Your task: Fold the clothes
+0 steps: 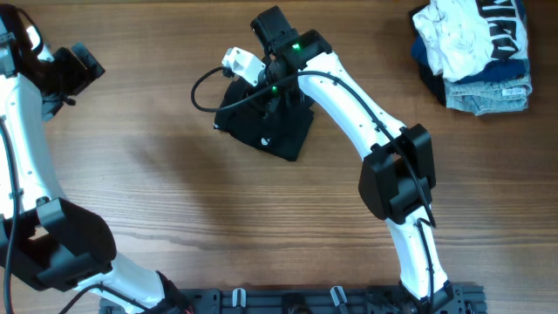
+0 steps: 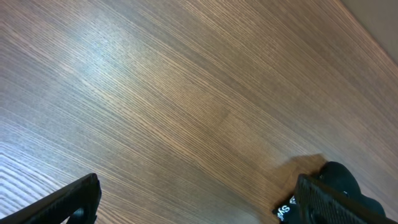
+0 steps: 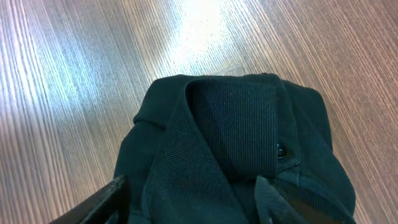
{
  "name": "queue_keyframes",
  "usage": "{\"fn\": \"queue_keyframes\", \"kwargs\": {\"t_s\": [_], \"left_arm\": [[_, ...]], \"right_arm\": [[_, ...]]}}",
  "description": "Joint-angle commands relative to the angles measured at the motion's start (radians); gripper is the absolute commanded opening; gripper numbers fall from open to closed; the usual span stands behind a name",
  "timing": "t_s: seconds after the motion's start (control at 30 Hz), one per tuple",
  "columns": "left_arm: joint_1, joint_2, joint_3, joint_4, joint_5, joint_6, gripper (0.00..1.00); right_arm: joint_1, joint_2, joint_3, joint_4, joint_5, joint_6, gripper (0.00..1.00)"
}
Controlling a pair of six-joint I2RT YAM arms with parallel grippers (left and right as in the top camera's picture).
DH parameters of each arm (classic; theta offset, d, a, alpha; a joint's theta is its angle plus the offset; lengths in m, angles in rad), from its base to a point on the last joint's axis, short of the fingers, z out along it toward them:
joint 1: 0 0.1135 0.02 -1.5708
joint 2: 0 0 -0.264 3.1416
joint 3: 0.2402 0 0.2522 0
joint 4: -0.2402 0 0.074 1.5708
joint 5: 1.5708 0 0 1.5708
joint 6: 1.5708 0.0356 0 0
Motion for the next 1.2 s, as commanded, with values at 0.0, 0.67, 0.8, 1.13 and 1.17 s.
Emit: {"fn": "queue_keyframes", "kwargs": {"t_s": [0.0, 0.67, 0.8, 1.13, 1.17], "left_arm": [[0.003, 0.008, -0.003, 0.002, -0.008, -0.002, 1.0], [0.003, 0.008, -0.003, 0.002, -0.008, -0.002, 1.0], [0.003, 0.008, -0.003, 0.003, -0.008, -0.002, 1.0], [0.003, 0.008, -0.003, 0.013, -0.008, -0.002, 1.0], [0.003, 0.008, -0.003, 0.013, -0.008, -0.002, 1.0]], "right_arm": [[-0.002, 0.046, 0.003, 0.006, 0.002, -0.026, 0.62], [-0.016, -0.048, 0.013, -0.066, 0.079, 0.177, 0.04], [-0.016, -0.062, 0.013, -0.237, 0.054, 0.214, 0.04], [-0.056, -0.06, -0.008, -0.509, 0.077, 0.606, 0.34], [-0.061, -0.059, -0.014, -0.507, 0.077, 0.62, 0.42]]}}
